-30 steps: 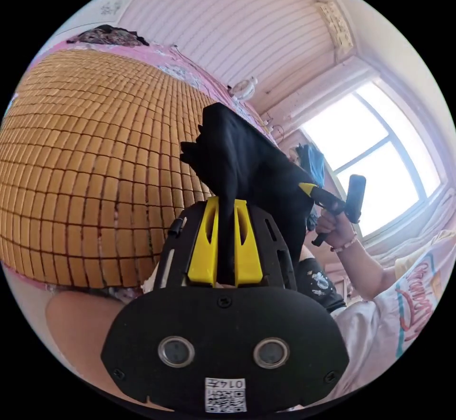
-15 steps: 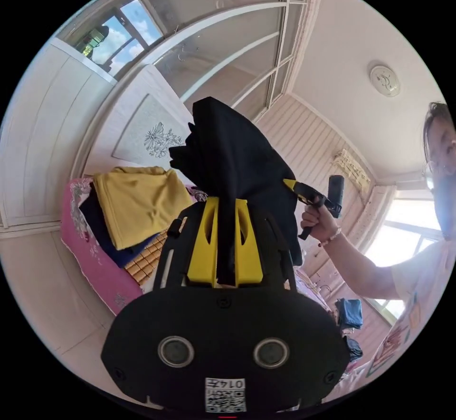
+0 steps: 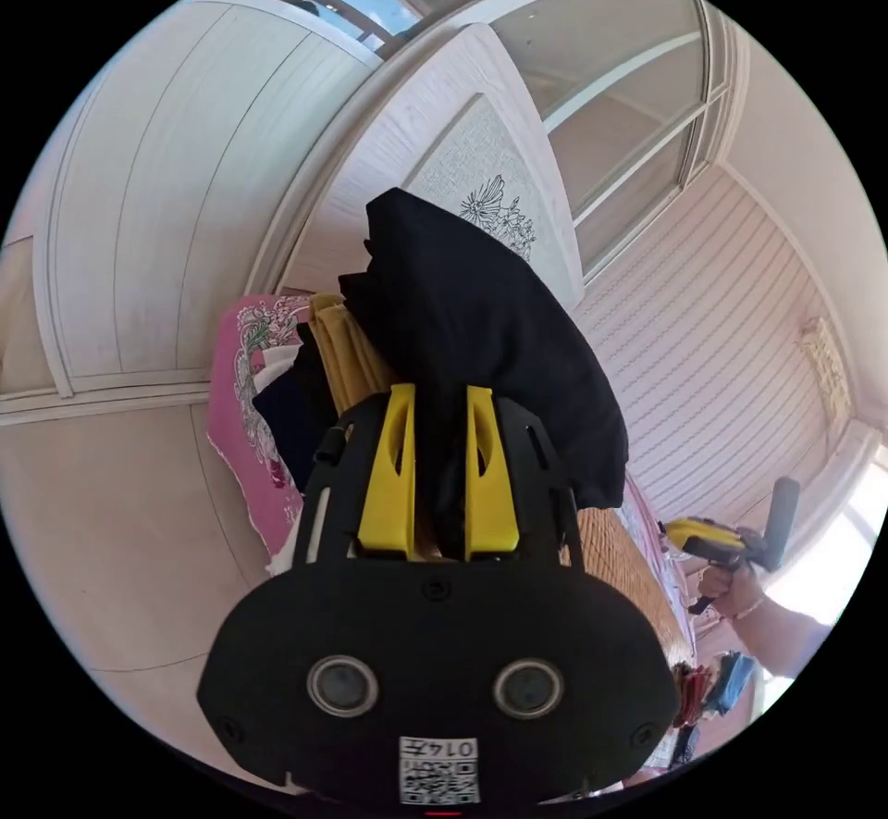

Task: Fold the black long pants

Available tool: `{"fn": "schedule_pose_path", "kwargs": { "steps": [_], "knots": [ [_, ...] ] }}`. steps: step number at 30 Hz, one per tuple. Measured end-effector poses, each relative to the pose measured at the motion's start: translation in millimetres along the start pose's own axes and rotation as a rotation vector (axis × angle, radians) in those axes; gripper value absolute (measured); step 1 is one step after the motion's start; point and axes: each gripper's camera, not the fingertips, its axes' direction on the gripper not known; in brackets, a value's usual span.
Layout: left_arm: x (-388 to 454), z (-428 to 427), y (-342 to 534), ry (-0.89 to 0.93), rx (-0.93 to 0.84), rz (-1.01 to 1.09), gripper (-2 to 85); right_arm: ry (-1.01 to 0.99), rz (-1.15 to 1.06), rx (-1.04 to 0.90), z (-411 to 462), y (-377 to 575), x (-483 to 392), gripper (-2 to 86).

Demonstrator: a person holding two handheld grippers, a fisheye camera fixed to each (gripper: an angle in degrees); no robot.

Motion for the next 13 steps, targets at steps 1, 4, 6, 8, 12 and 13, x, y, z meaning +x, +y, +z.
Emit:
{"fn": "schedule_pose_path", "kwargs": {
  "steps": [1,4,6,8,12,13],
  "knots": [
    [7,-9,1,0.016,-0.010,0.010,8.2,-0.018,0.038,-0.008,-15,39,4,5.2],
    [41,-46,14,-0.103,-0.007,0.184,6.2,0.050,0.184,-0.029,-69,147,8,5.6],
    [67,-63,30,-0.273,-0.035,0.343,4.7,0.170,0.269,-0.033,-111,215,1,6.6],
    [100,-85,58,-0.330,-0.063,0.473,2.1,0.394,0.420,-0.063,-173,310,-17,8.0],
    [189,-99,104,-0.221,-0.153,0.683,-0.6,0.655,0.726,-0.057,-268,451,-68,8.1],
    [229,-96,121,-0.152,-0.193,0.779,-0.8,0.738,0.817,-0.029,-297,494,-92,7.7]
  ]
}}
